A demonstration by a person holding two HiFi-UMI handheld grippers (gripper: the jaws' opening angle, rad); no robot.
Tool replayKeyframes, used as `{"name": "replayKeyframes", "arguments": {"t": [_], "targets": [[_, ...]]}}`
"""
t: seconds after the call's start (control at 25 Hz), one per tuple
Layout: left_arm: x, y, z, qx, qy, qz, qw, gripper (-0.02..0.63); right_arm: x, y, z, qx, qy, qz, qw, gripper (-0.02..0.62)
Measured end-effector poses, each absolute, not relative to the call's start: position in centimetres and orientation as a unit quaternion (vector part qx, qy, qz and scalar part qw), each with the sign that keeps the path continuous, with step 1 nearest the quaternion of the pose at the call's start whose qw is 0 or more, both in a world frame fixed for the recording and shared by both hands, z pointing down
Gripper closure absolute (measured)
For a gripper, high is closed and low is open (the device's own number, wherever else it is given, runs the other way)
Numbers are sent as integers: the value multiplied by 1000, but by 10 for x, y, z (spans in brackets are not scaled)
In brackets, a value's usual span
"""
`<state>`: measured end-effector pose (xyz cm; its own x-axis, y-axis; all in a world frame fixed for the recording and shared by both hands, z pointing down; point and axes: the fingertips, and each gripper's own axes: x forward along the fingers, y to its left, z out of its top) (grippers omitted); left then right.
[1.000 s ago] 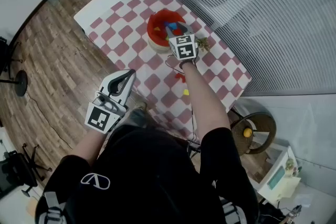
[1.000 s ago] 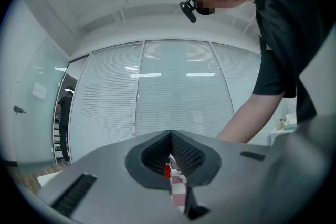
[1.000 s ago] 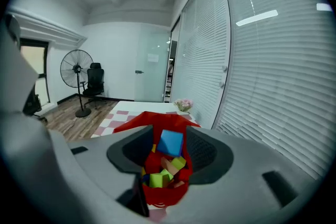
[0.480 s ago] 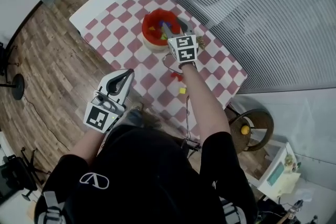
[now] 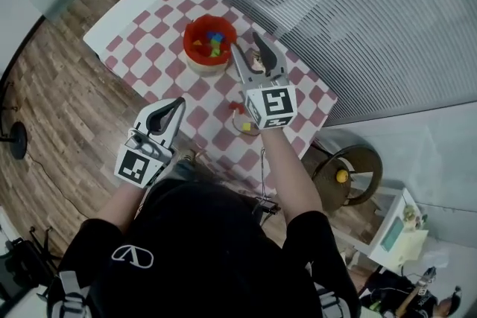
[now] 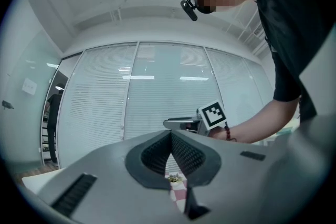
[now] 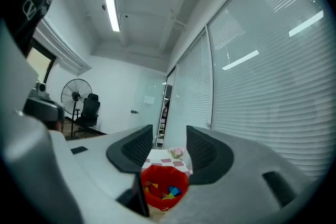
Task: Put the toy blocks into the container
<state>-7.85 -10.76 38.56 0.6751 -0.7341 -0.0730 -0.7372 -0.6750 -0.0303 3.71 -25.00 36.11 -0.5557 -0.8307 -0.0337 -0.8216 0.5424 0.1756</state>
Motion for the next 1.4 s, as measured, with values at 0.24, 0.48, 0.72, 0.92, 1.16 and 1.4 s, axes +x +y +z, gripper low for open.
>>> {"name": "replayKeyframes", "arguments": {"t": [0.24, 0.48, 0.72, 0.92, 1.16, 1.4], "targets": [[-59, -111, 381, -925, 376, 35, 35, 600, 76, -174, 326, 498, -862, -96, -24, 402], [-38, -112, 376, -937, 346, 42, 37, 600, 115, -124, 325, 538, -838, -90, -34, 405], [-20, -112, 378, -945, 323, 44, 38, 600, 136, -105, 350, 565, -822, -69, -22, 403], [-15, -112, 380, -947, 315, 40, 36, 600, 142, -102, 351, 573, -816, -72, -18, 403], [-17, -115, 381, -947, 317, 40, 38, 600, 148, -108, 378, 582, -811, -54, 4, 403], [-21, -116, 384, -946, 321, 39, 36, 600, 160, -116, 486, 594, -799, 36, 82, 394]]}}
